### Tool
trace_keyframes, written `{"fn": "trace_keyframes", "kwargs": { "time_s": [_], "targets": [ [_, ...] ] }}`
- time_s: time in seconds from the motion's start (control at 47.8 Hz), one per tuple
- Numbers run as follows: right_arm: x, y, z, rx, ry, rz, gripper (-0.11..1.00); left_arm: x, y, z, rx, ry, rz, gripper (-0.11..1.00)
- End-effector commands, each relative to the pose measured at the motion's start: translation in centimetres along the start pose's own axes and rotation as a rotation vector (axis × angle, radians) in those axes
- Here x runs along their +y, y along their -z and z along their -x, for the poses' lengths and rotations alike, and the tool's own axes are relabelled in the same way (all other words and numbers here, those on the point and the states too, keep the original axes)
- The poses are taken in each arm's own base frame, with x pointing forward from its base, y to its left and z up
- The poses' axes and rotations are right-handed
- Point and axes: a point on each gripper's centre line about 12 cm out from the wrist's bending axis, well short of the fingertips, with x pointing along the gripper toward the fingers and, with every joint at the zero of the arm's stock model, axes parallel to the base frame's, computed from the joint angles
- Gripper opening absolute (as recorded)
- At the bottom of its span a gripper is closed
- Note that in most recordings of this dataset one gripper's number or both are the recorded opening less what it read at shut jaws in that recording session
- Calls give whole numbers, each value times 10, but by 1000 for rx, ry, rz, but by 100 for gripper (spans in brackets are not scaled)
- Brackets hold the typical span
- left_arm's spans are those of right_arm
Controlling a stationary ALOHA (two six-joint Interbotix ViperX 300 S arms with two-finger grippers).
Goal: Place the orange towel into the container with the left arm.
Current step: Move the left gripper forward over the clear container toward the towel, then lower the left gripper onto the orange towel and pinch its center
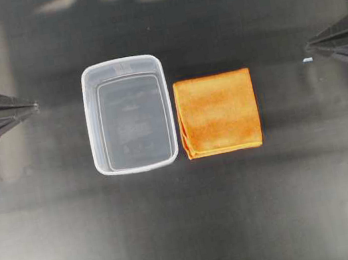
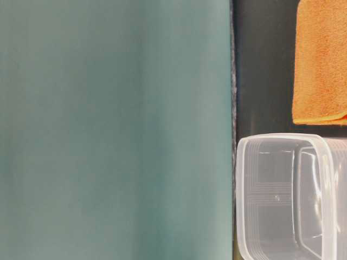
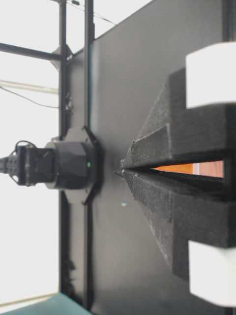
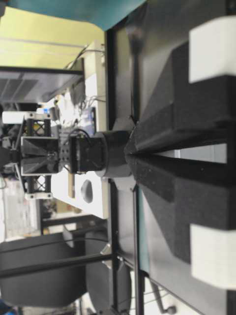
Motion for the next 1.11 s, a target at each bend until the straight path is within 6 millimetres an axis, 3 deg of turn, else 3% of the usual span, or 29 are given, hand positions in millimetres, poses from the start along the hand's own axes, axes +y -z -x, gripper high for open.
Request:
{"fn": "trace_keyframes", "kwargs": {
  "time_s": [0.0, 0.063, 0.126, 0.314, 0.649, 0.732, 0.942, 1.004, 1.088],
  "targets": [
    [0, -5, -3, -12, 1, -12, 1, -2, -3, -8, 21, 16, -21, 6],
    [-1, -3, -2, -6, 6, -22, 7, -2, -5, -15, 45, 16, -10, 8],
    [-1, -3, -2, -5, 7, -30, -1, -4, -9, -24, 77, 21, -1, 0],
    [-1, -2, -2, 6, 7, -42, -1, -3, -13, -50, 225, 15, -5, 0],
    [-13, 21, 3, 193, 75, -100, 3, 0, -19, -100, 419, -1, -10, 0],
    [-14, 24, 6, 210, 82, -110, 16, 1, -18, -108, 431, -3, -10, 1],
    [-14, 26, 10, 219, 85, -121, 75, 5, -10, -134, 502, -16, -10, 9],
    [-13, 25, 11, 214, 85, -120, 81, 8, -8, -145, 538, -26, -4, 17],
    [-13, 22, 13, 199, 84, -119, 79, 12, -1, -165, 620, -38, -3, 34]
  ]
}}
